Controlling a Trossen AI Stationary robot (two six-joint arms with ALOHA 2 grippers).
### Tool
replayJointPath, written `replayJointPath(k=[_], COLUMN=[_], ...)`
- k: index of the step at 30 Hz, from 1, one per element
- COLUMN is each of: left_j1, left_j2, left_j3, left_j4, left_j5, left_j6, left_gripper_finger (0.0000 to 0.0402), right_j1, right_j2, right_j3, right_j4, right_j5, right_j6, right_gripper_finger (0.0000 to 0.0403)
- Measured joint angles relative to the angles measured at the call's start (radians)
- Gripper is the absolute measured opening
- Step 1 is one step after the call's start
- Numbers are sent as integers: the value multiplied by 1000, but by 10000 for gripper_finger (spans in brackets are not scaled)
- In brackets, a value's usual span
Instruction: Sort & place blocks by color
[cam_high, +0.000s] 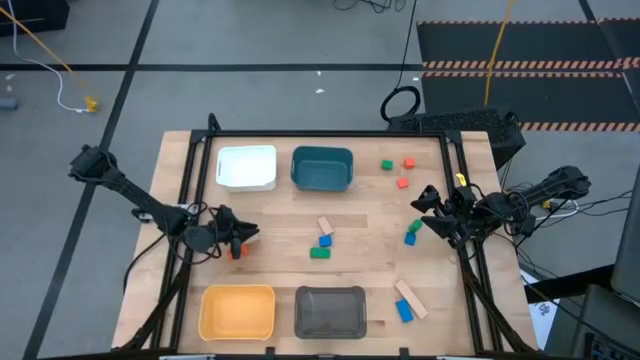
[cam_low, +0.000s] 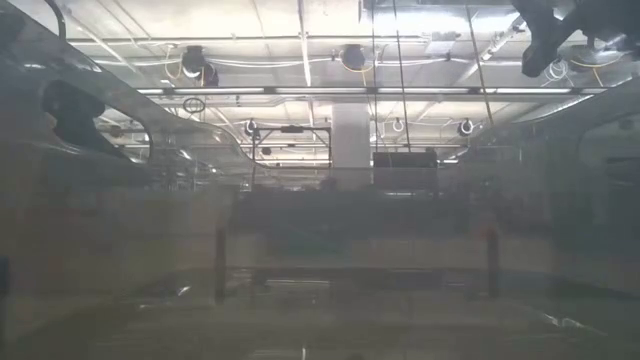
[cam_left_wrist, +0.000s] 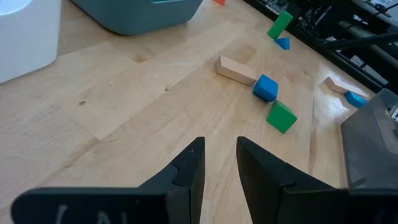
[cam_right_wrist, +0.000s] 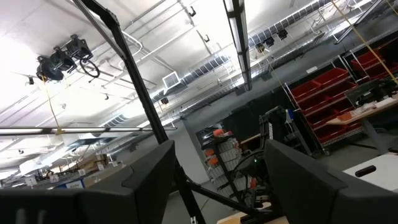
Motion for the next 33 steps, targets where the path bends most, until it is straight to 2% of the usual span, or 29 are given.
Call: replayJointPath(k=[30,33], left_j1=[0,3], left_j2=[0,0], left_j3=[0,0], left_j4=[13,21], left_j5=[-1,-3], left_j6=[5,85], left_gripper_finger=[93,93], right_j1=[0,0], right_j2=[0,0], right_j3=[0,0], right_j4=[0,0], right_j5=[0,0], right_j6=[0,0], right_gripper_finger=[242,242])
